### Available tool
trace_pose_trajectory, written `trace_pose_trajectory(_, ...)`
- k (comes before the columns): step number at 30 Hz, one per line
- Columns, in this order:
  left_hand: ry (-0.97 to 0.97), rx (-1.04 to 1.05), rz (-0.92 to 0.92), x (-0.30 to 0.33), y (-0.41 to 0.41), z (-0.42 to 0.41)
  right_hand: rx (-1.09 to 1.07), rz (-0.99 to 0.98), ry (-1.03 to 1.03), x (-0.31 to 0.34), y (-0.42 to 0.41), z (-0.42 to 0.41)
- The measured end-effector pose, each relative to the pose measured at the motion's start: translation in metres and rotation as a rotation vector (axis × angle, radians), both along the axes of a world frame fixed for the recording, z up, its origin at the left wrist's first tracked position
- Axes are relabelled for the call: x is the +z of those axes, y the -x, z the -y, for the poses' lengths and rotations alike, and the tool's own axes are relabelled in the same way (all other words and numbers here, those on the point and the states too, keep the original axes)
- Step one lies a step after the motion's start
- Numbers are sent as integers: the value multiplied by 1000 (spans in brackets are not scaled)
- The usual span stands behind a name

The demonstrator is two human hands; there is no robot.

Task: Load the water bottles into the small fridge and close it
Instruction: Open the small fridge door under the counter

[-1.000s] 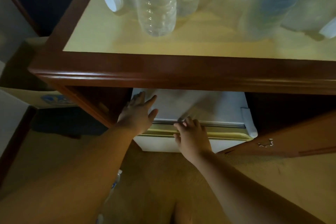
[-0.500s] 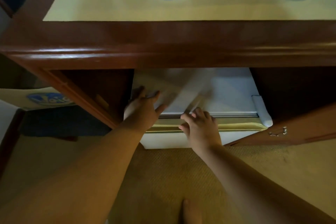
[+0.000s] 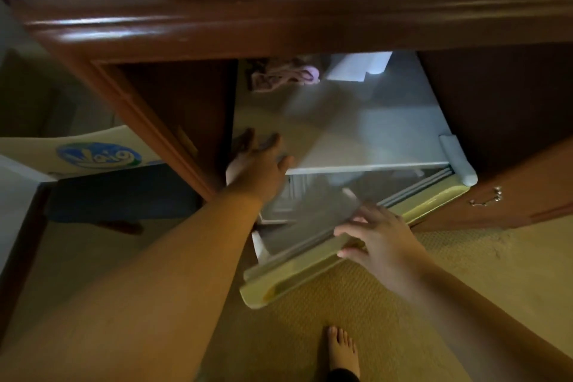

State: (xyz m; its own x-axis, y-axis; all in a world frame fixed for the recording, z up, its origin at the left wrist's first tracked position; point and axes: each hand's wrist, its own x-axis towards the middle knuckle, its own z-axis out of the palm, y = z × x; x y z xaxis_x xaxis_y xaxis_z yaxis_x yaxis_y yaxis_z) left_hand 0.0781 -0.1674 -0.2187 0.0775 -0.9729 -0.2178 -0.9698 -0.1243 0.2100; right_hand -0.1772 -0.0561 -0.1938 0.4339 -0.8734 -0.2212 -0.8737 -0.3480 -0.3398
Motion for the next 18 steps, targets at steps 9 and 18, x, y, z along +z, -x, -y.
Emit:
trace_pose_trajectory(9,-49,-156,107,9,43,-36,-460,105,-85,11,48,-54)
trace_pose_trajectory(18,23,-173,179,-15,42,-36,-904,-189,-59,-37,67,-82)
